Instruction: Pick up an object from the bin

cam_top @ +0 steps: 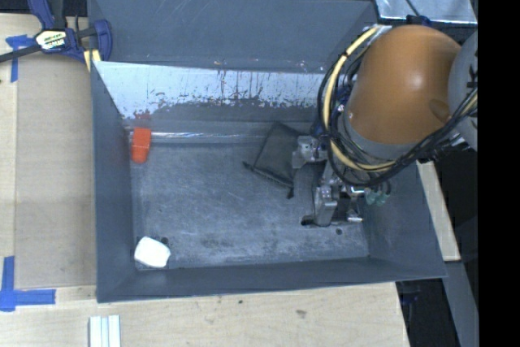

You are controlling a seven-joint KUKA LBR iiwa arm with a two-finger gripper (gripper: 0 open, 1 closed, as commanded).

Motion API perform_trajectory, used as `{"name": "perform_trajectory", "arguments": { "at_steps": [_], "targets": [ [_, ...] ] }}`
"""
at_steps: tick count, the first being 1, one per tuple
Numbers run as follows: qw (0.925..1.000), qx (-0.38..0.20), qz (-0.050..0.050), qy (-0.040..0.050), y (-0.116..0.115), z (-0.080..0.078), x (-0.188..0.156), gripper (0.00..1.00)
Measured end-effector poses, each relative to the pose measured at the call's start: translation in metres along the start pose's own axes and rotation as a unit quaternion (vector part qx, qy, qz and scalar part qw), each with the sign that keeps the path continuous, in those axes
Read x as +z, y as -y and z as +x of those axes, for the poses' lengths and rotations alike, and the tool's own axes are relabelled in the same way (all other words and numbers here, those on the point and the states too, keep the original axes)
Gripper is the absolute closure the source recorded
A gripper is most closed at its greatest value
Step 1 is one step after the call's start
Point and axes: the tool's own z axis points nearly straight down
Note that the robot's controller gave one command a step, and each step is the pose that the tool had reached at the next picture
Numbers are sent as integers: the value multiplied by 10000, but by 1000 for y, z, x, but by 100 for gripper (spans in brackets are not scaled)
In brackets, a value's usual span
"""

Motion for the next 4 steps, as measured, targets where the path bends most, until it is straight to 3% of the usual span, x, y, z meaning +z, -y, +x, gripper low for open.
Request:
{"name": "perform_trajectory", "arguments": {
  "at_steps": [1,2,4],
  "targets": [
    [9965,-838,1,36,-2,-114,163,0],
    [9987,-499,6,64,32,-116,158,0],
    [9988,-485,1,81,32,-117,157,0]
  ]
}}
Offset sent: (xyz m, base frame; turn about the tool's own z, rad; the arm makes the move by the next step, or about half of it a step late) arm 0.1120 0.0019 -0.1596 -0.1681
